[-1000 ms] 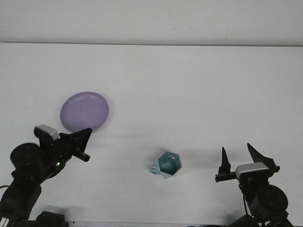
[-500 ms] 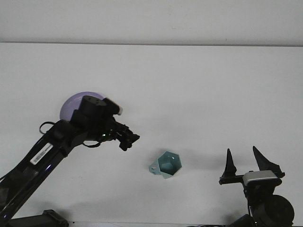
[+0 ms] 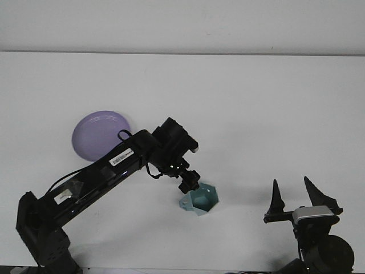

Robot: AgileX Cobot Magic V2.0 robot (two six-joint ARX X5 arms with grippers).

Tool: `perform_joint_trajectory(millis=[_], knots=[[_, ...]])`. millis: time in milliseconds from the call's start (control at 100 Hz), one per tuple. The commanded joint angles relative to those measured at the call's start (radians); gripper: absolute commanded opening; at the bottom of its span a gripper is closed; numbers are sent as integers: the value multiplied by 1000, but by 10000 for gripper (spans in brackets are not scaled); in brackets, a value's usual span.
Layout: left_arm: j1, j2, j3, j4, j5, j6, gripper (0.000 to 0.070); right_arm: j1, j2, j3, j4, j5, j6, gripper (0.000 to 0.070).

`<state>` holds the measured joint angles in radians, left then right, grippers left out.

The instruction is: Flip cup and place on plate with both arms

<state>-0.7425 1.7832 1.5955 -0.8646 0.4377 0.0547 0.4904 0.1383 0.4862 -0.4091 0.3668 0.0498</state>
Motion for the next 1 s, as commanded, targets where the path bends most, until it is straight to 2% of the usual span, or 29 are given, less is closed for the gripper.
perform_joint_trajectory(millis=[0,130,320,590,660,700,740,800,810,890,990], knots=[[-19,35,28,1,3,20,401,6,3,4,9,-1,10,522],[-45,76,29,5,-6,25,401,6,3,4,9,-1,10,522],[-71,124,29,8,-101,41,401,6,3,4,10,-1,10,522],[-84,171,29,24,-102,43,389,6,3,4,10,-1,10,522],[-88,180,29,26,-105,43,359,6,3,4,10,-1,10,522],[-91,182,29,28,-106,43,305,6,3,4,9,-1,10,522],[-92,182,29,29,-106,48,212,6,3,4,9,-1,10,522],[-96,182,29,30,-109,63,12,6,3,4,9,-1,10,522],[-96,181,29,29,-109,64,0,6,3,4,9,-1,10,522],[-95,181,29,28,-114,63,12,6,3,4,9,-1,10,522],[-89,181,34,16,-163,45,12,6,3,4,9,-1,10,522]])
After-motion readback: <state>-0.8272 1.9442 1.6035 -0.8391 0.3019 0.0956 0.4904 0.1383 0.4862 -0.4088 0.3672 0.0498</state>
